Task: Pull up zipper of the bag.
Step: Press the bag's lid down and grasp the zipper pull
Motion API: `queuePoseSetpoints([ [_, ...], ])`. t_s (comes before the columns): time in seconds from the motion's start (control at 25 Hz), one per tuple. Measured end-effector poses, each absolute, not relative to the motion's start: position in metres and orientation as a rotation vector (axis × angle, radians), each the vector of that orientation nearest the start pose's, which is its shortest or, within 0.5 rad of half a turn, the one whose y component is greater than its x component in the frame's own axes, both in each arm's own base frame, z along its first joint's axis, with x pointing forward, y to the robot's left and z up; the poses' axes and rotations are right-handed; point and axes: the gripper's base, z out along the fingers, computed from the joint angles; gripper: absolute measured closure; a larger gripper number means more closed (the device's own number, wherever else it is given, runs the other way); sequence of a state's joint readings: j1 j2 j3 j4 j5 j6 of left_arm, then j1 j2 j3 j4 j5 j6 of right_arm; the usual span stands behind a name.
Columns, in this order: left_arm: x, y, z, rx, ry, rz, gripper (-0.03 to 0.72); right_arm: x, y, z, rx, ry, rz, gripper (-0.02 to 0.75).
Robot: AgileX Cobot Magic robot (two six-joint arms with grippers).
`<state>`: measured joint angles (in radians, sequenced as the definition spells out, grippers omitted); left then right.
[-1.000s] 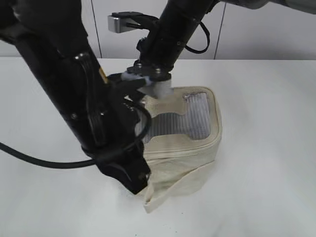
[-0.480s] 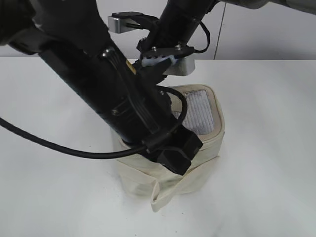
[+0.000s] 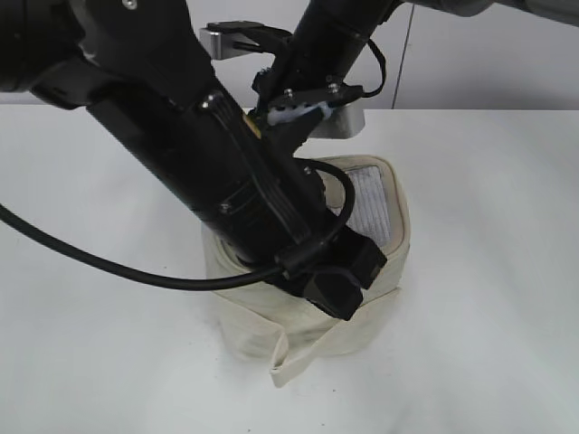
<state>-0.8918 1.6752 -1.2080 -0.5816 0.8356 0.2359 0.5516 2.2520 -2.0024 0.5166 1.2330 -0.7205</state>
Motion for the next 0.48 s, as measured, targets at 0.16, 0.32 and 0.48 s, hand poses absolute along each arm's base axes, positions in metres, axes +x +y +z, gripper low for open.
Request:
queuePoseSetpoints([
  [0.16,0.186,-0.291,0.253,1.135,2.636,-0.857,0.642,0.384,0.285,0.22,-1.492,2.434,0.708,0.689],
  [0.32,0.181,-0.291,0.255,1.145,2.665,-0.903,0.41,0.384,0.285,0.221,-1.431,2.48,0.71,0.575],
  [0.48,0.186,-0.282,0.263,1.118,2.658,-0.899,0.238,0.386,0.285,0.223,-1.348,2.529,0.704,0.357],
])
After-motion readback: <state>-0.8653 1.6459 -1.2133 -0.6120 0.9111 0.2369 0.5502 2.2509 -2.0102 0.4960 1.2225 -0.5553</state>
